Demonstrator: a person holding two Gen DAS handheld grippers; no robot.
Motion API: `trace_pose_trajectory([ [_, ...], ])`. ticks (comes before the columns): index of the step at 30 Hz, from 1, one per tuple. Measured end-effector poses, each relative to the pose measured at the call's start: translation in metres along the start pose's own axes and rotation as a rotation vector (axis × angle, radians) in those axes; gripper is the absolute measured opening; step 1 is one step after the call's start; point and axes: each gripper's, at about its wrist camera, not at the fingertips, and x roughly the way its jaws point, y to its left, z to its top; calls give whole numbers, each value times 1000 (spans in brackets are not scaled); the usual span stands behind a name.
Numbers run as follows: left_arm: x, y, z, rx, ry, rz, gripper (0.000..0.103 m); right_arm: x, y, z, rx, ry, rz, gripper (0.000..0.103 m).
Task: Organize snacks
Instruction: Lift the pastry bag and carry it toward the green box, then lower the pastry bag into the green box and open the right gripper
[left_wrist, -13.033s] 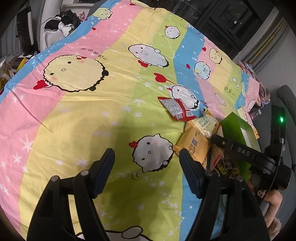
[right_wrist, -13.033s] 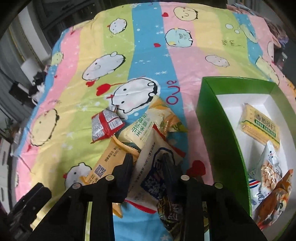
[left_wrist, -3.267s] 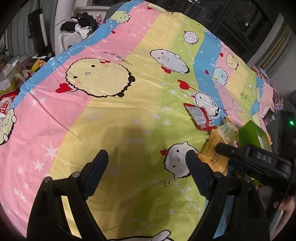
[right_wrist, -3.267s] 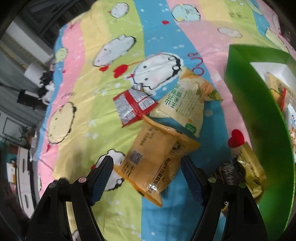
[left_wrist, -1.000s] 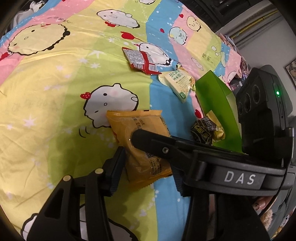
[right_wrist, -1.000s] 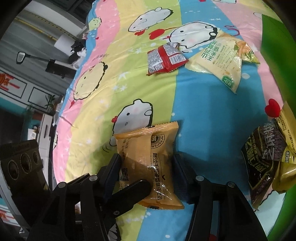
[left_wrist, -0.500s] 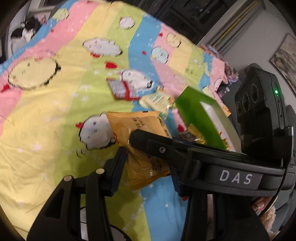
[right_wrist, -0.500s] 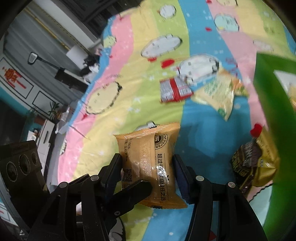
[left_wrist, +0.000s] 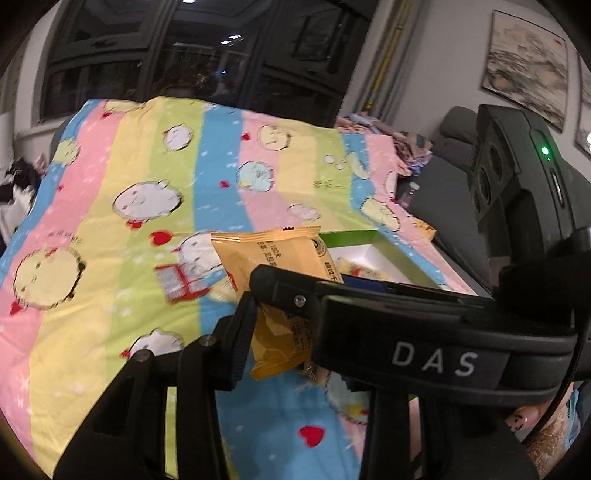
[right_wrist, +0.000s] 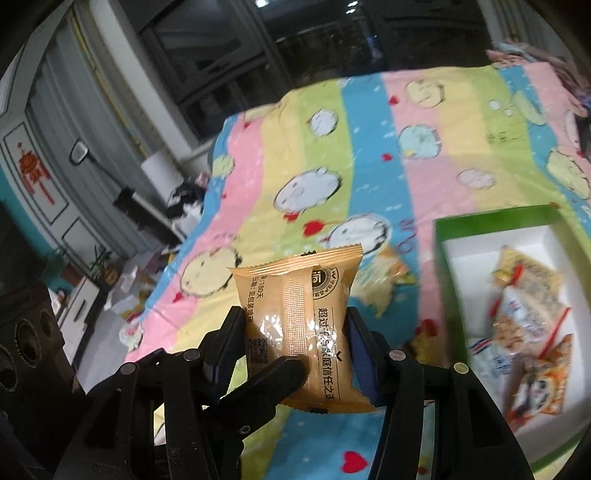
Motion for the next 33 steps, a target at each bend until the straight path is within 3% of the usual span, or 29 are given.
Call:
trace_pose_trajectory([
  [8, 24, -55, 19, 101, -12, -57, 37, -41, -52, 14, 97, -98, -21, 56],
  [15, 69, -99, 27, 160, 32, -126, 37, -67, -103, 17, 190, -147, -86, 56],
  [23, 109, -115, 24, 157, 119, -164, 37, -64, -155, 14, 320, -120, -124, 56],
  [33, 148, -109, 13, 101, 216, -171, 36, -38, -183, 8, 395, -24, -159, 56],
])
